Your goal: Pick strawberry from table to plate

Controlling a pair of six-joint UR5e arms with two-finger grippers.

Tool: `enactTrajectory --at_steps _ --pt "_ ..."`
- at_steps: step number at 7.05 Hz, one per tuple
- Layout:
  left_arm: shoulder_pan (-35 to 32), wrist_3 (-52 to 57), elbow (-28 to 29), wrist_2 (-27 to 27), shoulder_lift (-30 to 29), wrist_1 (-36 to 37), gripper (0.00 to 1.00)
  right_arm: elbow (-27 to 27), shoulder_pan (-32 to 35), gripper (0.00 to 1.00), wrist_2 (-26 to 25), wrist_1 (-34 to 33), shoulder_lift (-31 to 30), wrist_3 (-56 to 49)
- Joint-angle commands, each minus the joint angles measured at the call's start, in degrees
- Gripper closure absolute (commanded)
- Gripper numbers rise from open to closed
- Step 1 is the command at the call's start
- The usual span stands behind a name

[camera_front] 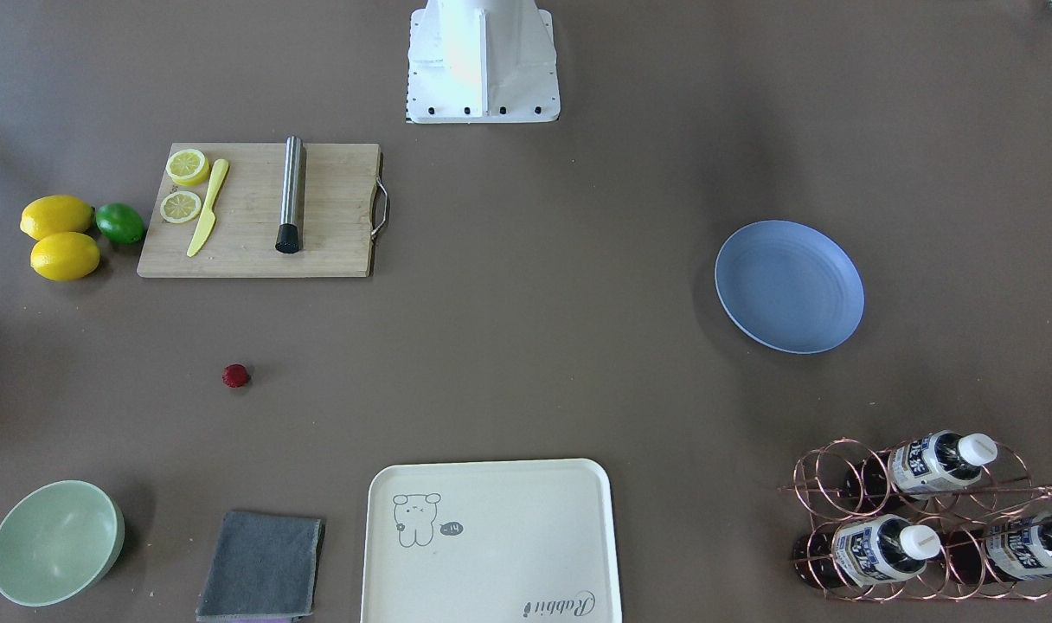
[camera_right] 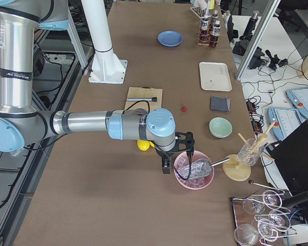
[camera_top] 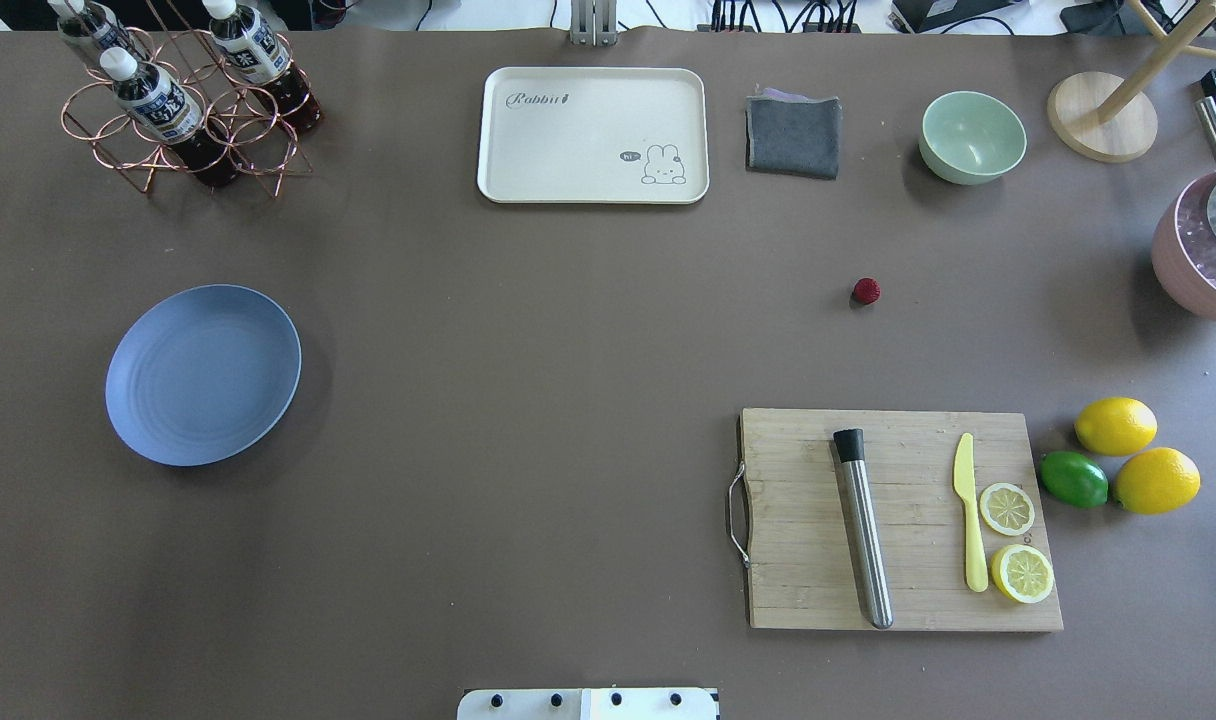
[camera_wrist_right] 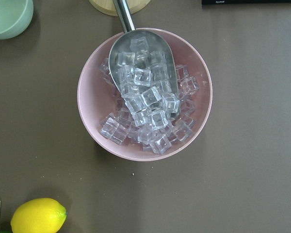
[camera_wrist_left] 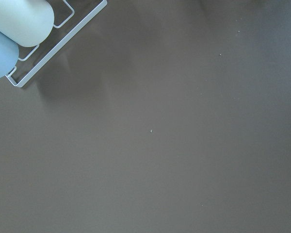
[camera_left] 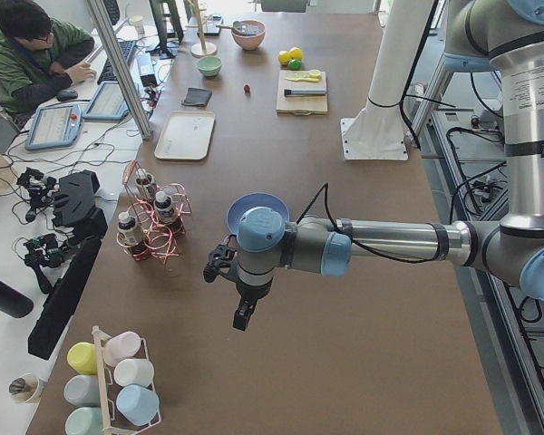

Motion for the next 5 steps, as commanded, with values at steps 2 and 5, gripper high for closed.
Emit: enactTrajectory --at_steps 2,5 --pt "0.04 -0.18 -0.27 -0.04 0.07 0.0 0.02 0.08 0.01 0.0 -0.09 -0.18 0.45 0.0" --pt "-0.05 -0.18 0.08 -0.04 0.07 0.0 0.02 -0.44 -0.07 0.0 -0.09 -0.44 1.41 0.09"
